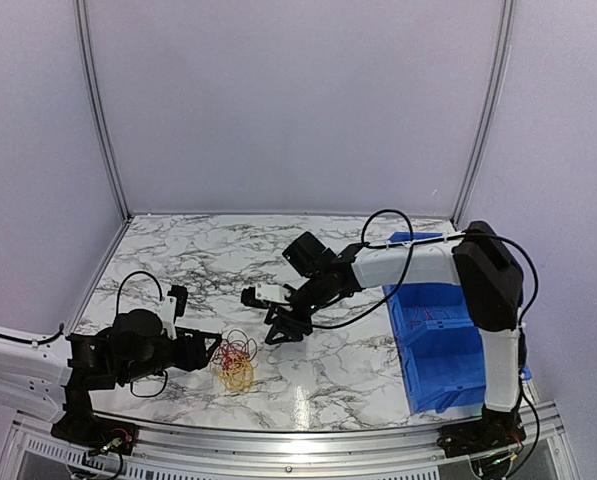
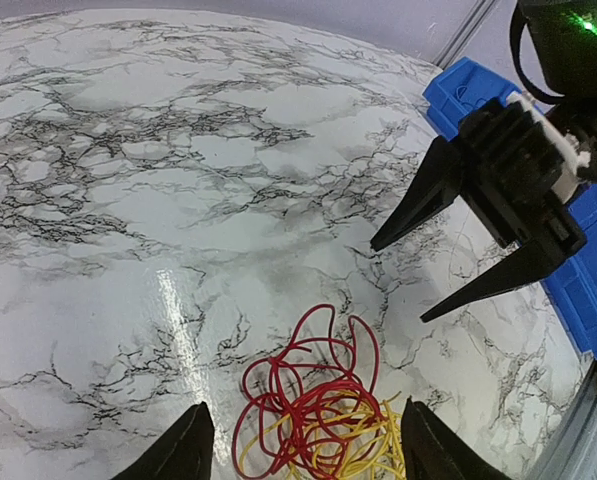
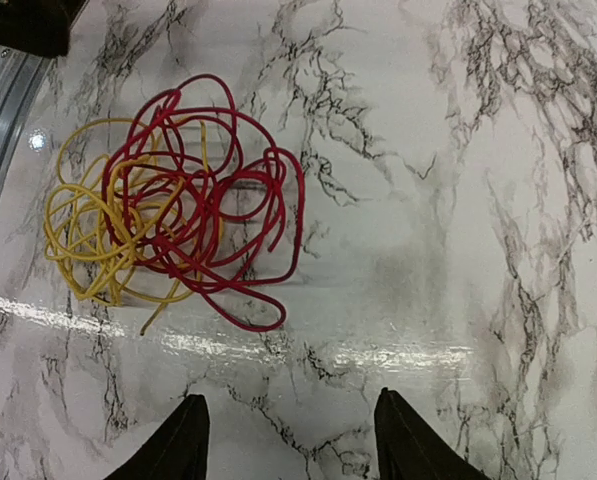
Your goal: Untangle the cables
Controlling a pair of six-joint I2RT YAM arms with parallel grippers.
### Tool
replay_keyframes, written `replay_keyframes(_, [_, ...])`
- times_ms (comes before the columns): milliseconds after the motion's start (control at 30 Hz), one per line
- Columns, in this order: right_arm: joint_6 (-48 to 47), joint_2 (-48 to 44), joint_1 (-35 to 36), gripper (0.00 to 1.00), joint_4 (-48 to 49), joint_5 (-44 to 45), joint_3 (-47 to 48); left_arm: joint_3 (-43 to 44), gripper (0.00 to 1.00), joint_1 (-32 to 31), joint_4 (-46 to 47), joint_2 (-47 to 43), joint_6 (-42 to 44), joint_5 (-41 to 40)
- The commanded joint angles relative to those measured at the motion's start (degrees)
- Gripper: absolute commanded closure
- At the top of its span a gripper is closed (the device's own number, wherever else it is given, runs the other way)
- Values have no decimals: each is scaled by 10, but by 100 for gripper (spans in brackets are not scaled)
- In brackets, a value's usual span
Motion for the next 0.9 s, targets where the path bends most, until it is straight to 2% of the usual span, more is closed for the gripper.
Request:
replay_keyframes(0, [20, 42, 15, 43, 12, -14, 47, -8, 34, 3, -25, -14, -5, 14])
replay_keyframes(267, [25, 97, 25, 46, 5, -50, 105, -15, 34, 3, -26, -16, -10, 9])
replay_keyframes(333, [28, 111, 25, 51, -4, -65, 121, -13, 34, 3, -26, -13, -9, 8])
replay_keyframes(500, [45, 133, 25, 77, -17, -78, 148, -3, 34, 3, -26, 5, -1, 10])
replay_keyframes(567, [46, 129, 25, 83, -28, -69, 153, 2, 34, 3, -24, 13, 1, 10])
replay_keyframes(667, [39, 98, 25, 98, -31, -56, 135, 8, 34, 3, -19, 21, 10, 13])
replay_keyframes(867, [28, 26, 25, 100, -60, -41, 90, 24, 34, 1, -7, 47, 29, 20])
